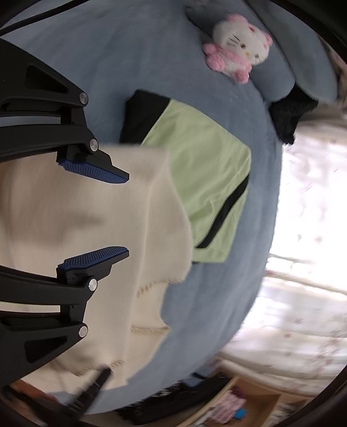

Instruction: Fold large clothes

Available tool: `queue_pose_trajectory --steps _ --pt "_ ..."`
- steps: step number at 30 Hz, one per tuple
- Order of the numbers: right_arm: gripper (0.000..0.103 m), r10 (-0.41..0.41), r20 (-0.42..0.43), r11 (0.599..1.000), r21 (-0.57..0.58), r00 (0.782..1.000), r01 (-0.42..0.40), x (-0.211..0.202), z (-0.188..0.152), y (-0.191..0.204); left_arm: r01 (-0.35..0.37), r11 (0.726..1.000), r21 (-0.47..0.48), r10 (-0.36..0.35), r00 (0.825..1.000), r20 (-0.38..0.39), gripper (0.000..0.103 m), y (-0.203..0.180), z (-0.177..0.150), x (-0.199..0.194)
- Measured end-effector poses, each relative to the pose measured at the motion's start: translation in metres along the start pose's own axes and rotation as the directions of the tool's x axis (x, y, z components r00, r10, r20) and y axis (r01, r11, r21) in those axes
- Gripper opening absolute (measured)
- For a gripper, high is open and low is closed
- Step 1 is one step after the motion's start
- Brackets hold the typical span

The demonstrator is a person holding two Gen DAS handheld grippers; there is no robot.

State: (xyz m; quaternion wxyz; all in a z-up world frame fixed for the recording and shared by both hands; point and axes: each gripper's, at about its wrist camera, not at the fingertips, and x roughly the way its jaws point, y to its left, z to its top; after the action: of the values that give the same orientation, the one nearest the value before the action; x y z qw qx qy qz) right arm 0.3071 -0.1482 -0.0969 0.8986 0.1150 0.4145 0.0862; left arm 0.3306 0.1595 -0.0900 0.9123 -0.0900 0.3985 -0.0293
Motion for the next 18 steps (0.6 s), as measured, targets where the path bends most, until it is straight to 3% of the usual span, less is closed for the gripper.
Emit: queue_pose_trajectory --steps 5,9,11,13,15,16,18 --pt "0.026 0.039 -0.045 0.998 -0.044 0.998 -0.041 0.033 -0.028 0.039 -0.048 0.996 -0.079 0.050 0.999 0.019 0.048 -0.026 -0.051 0.014" --pt "0.018 0.011 -0.058 0.997 -0.080 0.998 -0.016 0.043 -0.042 0.039 -0.107 0.994 -0.034 0.105 0.993 -0.044 0.047 -0.024 -0.077 0.043" --pt "0.017 -0.062 -0.033 0.993 -0.100 0.998 0.058 0.036 -0.041 0.026 -0.102 0.995 -0.012 0.102 0.994 -0.029 0.046 -0.018 -0.076 0.042" --pt "0.017 -0.182 -0.008 0.976 -0.121 0.983 0.179 0.028 -0.041 0.002 -0.157 0.987 0.026 0.158 0.987 -0.015 0.046 -0.011 -0.072 0.040" --pt "0.016 -0.247 -0.017 0.967 -0.075 0.969 0.246 0.022 -0.041 -0.036 -0.179 0.982 0.057 0.180 0.983 -0.024 0.046 0.003 -0.070 0.042" --pt "0.002 -0.255 -0.020 0.966 -0.043 0.967 0.254 0.016 -0.041 -0.055 -0.175 0.982 0.069 0.178 0.984 -0.033 0.045 0.011 -0.069 0.044" --pt "0.000 -0.235 -0.029 0.972 0.007 0.972 0.235 0.005 -0.041 -0.080 -0.203 0.974 0.099 0.206 0.978 -0.026 0.045 0.019 -0.067 0.043"
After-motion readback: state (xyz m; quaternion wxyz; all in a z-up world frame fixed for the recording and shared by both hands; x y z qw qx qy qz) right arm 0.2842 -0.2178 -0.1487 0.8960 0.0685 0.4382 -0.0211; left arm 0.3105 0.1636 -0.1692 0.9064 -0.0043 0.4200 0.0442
